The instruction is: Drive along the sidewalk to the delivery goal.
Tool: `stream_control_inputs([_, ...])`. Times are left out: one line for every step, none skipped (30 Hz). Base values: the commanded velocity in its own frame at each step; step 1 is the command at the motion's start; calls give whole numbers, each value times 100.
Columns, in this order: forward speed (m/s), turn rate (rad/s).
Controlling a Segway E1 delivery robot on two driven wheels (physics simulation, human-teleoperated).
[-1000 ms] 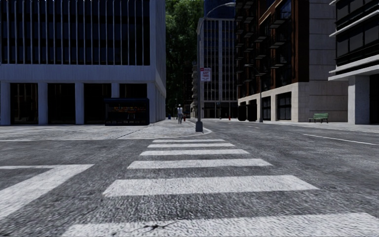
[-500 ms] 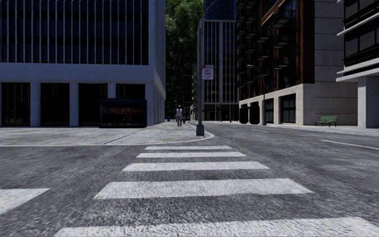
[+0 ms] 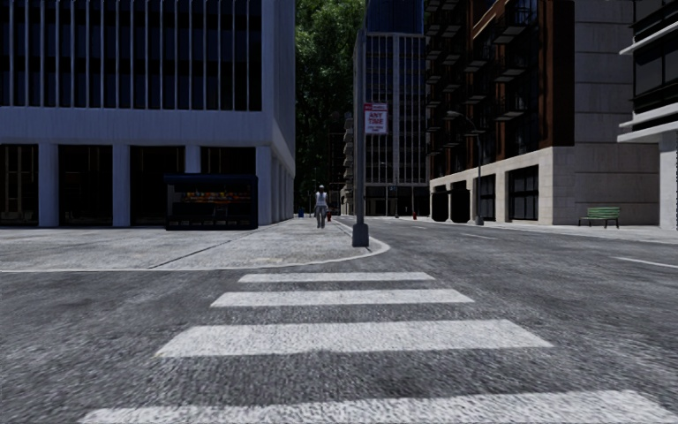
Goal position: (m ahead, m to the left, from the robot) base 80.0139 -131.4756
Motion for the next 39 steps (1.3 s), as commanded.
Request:
stream_control_inputs([200, 0])
stream_control_inputs([200, 0])
stream_control_inputs([200, 0])
stream_control_inputs([200, 0])
stream_control_inputs([200, 0])
stream_control_inputs([200, 0])
stream_control_inputs([200, 0])
stream_control_inputs([200, 0])
stream_control_inputs([200, 0])
stream_control_inputs([200, 0])
stream_control_inputs([200, 0])
stream_control_inputs([200, 0])
stream_control_inputs([200, 0])
stream_control_inputs([200, 0])
stream_control_inputs([200, 0])
stream_control_inputs([200, 0])
stream_control_inputs([200, 0])
stream_control_inputs([200, 0])
stream_control_inputs([200, 0])
stream_control_inputs([200, 0])
stream_control_inputs([200, 0])
stream_control_inputs([200, 0])
stream_control_inputs([200, 0])
stream_control_inputs([200, 0])
stream_control_inputs([200, 0])
stream_control_inputs([200, 0])
stream_control_inputs([200, 0])
stream_control_inputs([200, 0])
stream_control_inputs([200, 8])
stream_control_inputs([200, 8])
stream_control_inputs([200, 14])
stream_control_inputs([200, 18])
stream_control_inputs([200, 21])
stream_control_inputs([200, 22])
stream_control_inputs([200, 22])
stream_control_inputs([200, 22])
stream_control_inputs([200, 22])
stream_control_inputs([200, 22])
stream_control_inputs([200, 22])
